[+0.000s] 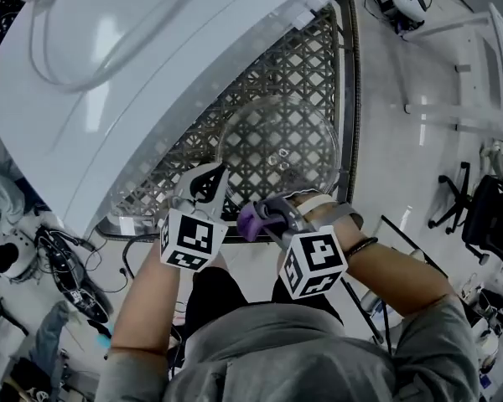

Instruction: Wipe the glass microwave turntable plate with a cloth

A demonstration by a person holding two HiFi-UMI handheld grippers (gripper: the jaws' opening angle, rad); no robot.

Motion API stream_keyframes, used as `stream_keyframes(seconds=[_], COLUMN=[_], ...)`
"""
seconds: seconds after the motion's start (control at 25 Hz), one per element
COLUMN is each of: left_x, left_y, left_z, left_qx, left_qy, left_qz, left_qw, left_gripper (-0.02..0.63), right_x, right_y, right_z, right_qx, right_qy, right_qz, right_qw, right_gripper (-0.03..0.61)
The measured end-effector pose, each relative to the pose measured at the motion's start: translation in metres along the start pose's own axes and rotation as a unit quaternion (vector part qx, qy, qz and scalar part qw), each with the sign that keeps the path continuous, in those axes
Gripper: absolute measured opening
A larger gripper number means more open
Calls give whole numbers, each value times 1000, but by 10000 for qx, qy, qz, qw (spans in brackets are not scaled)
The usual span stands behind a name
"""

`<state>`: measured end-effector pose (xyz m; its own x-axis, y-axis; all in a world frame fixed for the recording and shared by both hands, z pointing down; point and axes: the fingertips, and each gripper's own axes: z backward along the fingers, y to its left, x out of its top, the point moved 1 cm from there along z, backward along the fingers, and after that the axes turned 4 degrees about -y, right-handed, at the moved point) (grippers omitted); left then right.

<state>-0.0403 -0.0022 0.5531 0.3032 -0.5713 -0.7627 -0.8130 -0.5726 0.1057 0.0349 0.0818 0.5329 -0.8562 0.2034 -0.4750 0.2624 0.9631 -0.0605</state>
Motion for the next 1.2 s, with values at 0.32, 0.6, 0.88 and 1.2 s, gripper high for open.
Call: stream_keyframes(seconds=[0.32,0.6,0.88,1.2], left_x=[-1,-1,-3,-3], left_y=[0,-1,-1,-1], left_z=[1,3,0,-1], left_qx=[-24,-25,-20,26], left_qy=[-82,-75,32,147], left_qz=[-115,-257,-278,-203], left_qw=[9999,9996,9996,9997], left_gripper=[0,-1,0,0], right_x=[34,4,-73,-113], right_y=[-9,-4,2,-7], right_z=[-30,-13,26,50], right_qx=[-33,122,140,-151], right_qy=[81,393,1064,1154], right_qz=[100,-82,-287,-530], right_qw=[9999,9991,9938,9918], right_gripper=[100,99,99,99])
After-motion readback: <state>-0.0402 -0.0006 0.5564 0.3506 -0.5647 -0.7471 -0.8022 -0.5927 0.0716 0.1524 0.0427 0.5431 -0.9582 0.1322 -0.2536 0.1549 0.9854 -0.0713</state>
